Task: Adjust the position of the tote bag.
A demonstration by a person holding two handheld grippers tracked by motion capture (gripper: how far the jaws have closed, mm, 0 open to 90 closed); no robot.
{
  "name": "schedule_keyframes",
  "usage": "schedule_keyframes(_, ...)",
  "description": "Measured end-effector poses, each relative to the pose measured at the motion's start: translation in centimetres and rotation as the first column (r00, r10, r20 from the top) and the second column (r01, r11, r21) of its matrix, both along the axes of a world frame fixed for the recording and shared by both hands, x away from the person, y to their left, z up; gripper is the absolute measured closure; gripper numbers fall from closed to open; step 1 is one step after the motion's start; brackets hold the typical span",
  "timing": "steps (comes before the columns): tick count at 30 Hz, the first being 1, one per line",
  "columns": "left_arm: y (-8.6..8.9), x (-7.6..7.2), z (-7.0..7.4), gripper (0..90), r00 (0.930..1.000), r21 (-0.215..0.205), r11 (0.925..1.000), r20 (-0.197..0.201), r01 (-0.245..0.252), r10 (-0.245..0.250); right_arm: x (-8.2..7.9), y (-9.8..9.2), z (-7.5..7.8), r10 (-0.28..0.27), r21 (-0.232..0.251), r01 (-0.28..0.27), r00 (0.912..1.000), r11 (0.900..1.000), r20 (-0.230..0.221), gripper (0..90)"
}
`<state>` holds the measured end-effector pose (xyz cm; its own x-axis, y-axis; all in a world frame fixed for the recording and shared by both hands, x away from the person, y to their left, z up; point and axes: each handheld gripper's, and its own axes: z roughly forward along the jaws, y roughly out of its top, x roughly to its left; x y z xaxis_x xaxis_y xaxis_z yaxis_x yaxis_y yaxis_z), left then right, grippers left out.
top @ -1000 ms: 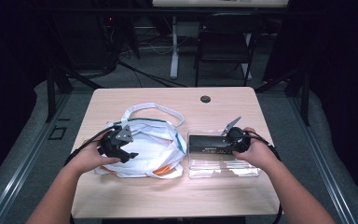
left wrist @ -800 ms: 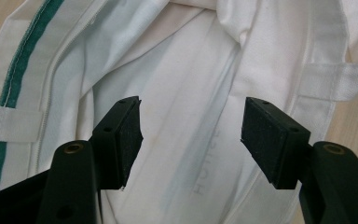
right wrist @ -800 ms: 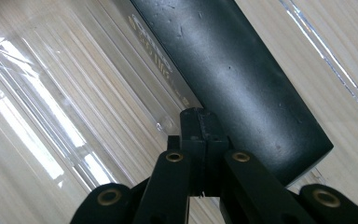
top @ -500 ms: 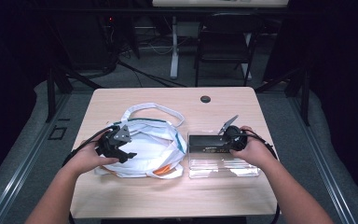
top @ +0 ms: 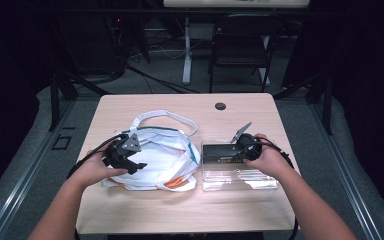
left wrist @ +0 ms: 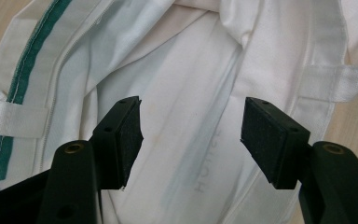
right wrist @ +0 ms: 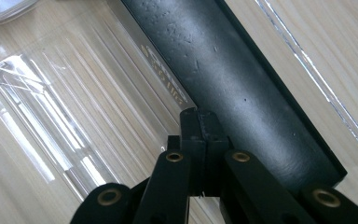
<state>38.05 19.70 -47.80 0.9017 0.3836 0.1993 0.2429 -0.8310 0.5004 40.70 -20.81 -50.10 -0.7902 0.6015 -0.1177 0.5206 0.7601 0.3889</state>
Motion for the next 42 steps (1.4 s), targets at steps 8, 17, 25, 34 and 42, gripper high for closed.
schedule_keyframes(8,0.1,-0.1,0.1,38.0,1.0000,0.004,1.0000,-0.004,0.001,-0.001,0.1,0.3,0.0,0.014,0.002,-0.014,0.9999,1.000,-0.004,90.0)
schedule_keyframes(17,0.2,-0.2,0.1,38.0,1.0000,-0.001,1.0000,-0.002,-0.007,0.007,0.1,0.4,-0.1,0.013,0.006,-0.013,0.9997,1.000,-0.022,90.0)
schedule_keyframes(25,0.2,-0.2,0.1,38.0,1.0000,0.002,1.0000,-0.005,-0.007,0.007,-0.4,0.5,0.1,0.025,0.008,-0.025,0.9992,1.000,-0.031,90.0)
schedule_keyframes(34,0.6,-0.3,0.2,38.0,0.9998,-0.002,0.9998,-0.007,-0.017,0.017,-0.8,0.6,0.7,0.035,0.019,-0.034,0.9992,0.999,-0.018,90.0)
schedule_keyframes(42,0.9,-0.4,0.3,38.0,0.9997,0.002,0.9997,-0.002,-0.024,0.024,-1.5,1.0,1.5,0.049,0.035,-0.049,0.9988,0.998,0.003,90.0)
